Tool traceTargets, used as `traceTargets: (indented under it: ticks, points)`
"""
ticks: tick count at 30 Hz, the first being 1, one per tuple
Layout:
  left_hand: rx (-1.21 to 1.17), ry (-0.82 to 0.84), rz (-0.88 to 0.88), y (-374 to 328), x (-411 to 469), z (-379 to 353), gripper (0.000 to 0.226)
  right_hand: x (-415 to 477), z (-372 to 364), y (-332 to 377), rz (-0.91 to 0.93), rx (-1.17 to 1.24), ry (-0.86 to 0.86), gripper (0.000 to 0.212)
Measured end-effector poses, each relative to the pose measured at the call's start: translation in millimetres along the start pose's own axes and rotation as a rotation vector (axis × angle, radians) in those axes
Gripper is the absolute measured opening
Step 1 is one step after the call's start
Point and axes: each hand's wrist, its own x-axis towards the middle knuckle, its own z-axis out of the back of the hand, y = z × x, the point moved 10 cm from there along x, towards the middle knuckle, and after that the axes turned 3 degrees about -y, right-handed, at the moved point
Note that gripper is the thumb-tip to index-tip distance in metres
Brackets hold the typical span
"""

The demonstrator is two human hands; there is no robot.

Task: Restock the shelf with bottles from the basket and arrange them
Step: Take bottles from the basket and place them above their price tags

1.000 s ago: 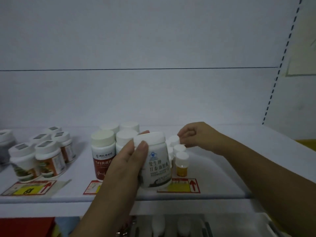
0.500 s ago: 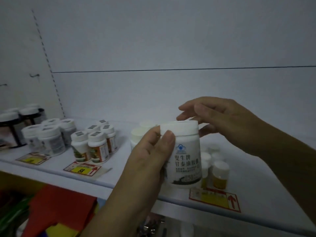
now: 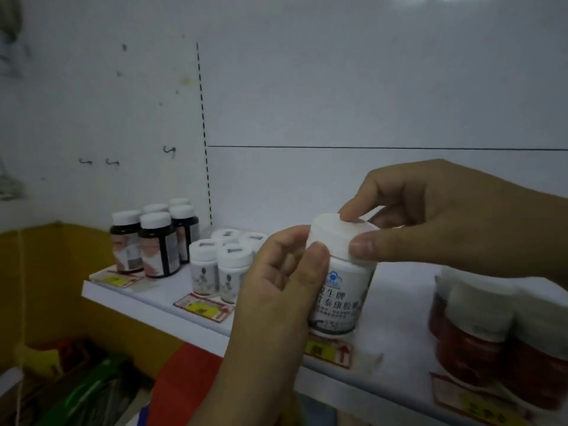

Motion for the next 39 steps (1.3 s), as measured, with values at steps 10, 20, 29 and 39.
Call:
traceTargets:
  ticks: [10, 20, 29, 39]
  points:
    - [0.256, -0.096, 0.04, 5, 128, 178, 0.039, 171, -19, -67, -0.288, 0.046, -0.441, 0.032]
    - [-0.204, 0.055, 0.52, 124, 176, 193, 0.059, 247, -113, -139, -0.602, -0.003, -0.106, 0.03]
    - [-0.177, 0.229, 0.626, 133, 162, 168, 0.064, 239, -135, -164, -0.676, -0.038, -0.022, 0.023]
    - [-0.08, 0.217, 0.596, 111, 152, 173, 0.039, 220, -96, -137, -0.559, -0.542, -0.106, 0.053]
